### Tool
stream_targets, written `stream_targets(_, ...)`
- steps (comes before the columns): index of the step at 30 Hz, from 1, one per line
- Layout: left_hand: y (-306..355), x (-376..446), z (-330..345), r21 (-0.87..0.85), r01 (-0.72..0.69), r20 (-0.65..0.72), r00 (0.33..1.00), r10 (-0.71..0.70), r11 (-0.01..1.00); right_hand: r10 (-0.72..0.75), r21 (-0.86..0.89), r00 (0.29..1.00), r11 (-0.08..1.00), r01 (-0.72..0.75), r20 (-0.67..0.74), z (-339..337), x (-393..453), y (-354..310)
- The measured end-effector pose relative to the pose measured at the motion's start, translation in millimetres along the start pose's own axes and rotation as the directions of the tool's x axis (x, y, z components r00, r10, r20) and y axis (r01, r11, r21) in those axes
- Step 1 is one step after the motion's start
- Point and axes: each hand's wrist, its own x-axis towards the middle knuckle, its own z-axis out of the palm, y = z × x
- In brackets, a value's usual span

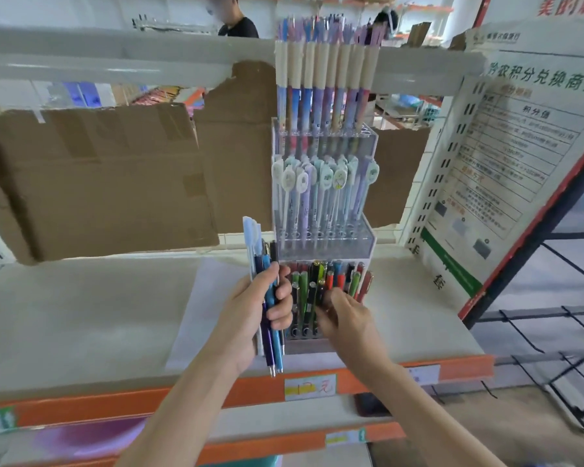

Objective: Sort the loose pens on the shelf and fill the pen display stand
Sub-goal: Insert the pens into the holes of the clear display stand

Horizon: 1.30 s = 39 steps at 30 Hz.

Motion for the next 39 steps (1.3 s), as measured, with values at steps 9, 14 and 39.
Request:
stream_targets(9,-4.2,-1.2,8.4,0.013,-0.019,0.011,1.000,0.019,1.000,-0.005,0.002,0.998,1.000,0.005,0.061,-19.2,5.6,3.9)
stream_targets(14,-1.3,5.1,22.1,0.010,-0.078,-0.023,0.997,0.079,0.997,-0.074,0.228,0.996,0.972,0.060,0.056,-51.2,5.4,-20.0)
stream_targets(39,2.5,16.1,21.7,-0.062,-0.130,-0.121,0.985,0.122,0.990,0.163,0.262,0.971,0.943,-0.206,0.177,-27.9,16.8,16.8)
